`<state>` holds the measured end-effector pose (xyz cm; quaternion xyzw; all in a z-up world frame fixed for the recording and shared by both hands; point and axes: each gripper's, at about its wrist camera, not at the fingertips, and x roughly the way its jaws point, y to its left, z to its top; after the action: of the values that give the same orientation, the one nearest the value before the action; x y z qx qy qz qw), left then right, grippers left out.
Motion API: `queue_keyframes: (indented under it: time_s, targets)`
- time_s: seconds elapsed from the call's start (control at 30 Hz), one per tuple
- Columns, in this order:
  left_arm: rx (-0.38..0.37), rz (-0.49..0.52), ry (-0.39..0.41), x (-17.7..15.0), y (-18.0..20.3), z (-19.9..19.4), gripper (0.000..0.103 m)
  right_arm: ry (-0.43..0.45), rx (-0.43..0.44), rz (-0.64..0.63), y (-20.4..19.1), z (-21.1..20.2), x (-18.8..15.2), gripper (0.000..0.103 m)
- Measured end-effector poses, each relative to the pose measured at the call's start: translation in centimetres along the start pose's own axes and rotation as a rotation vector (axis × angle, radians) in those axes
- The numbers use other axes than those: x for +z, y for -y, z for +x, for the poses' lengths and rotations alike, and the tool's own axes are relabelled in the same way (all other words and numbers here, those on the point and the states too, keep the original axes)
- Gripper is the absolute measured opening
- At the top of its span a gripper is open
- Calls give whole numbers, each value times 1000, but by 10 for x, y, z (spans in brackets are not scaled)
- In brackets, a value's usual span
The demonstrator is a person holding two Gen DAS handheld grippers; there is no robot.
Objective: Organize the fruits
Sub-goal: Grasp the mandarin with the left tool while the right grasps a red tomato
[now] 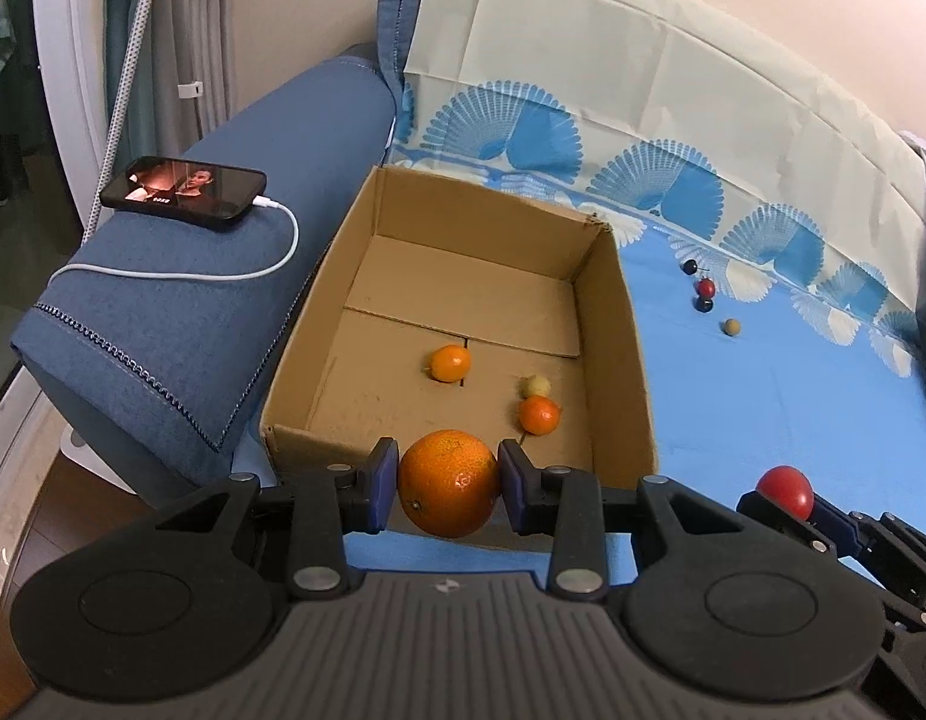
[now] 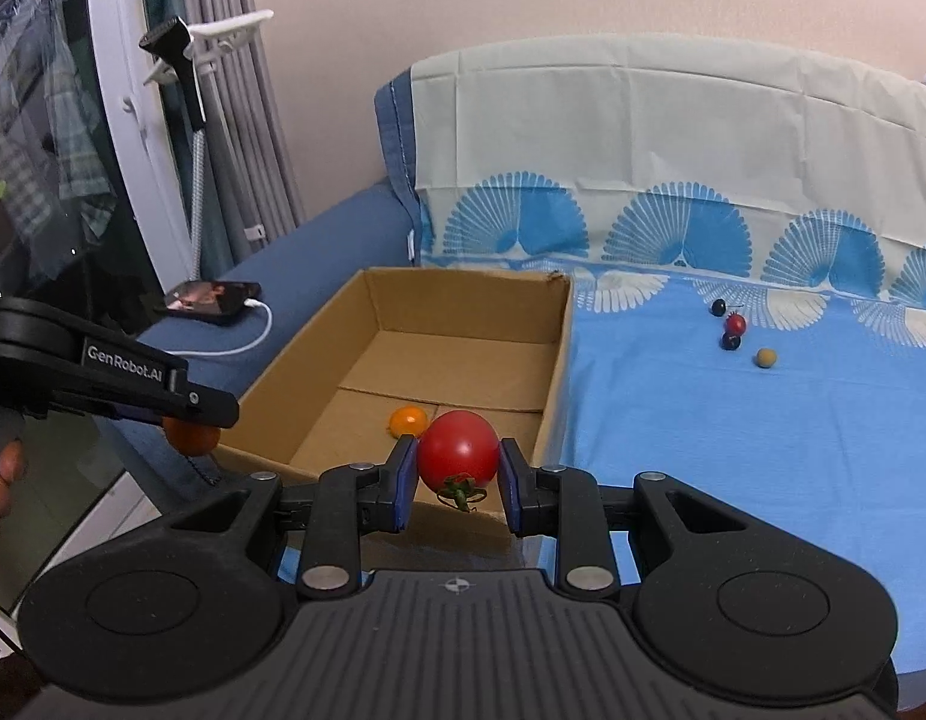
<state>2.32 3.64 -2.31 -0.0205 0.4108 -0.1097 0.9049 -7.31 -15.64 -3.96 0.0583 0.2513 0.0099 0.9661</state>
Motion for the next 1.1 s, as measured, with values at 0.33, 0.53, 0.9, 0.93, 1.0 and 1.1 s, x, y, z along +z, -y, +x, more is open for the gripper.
queue_keyframes:
  time_s: [0.33, 0.53, 0.9, 0.93, 1.0, 1.1]
  targets:
    - [39, 0, -3, 32, -10, 36, 40, -22, -14, -13, 2, 47, 15, 29]
    - [50, 12, -34, 45, -9, 73, 40, -47, -19, -14, 3, 80, 20, 29]
    - [72, 39, -96, 57, -6, 127, 40, -101, 3, -35, 2, 133, 23, 29]
    - [75, 42, -102, 57, -6, 132, 40, -106, 5, -38, 1, 138, 23, 29]
    - [82, 49, -115, 57, -6, 142, 40, -118, 7, -46, 1, 146, 22, 30]
    - [95, 72, -132, 58, -4, 157, 40, -129, 9, -48, 1, 156, 22, 30]
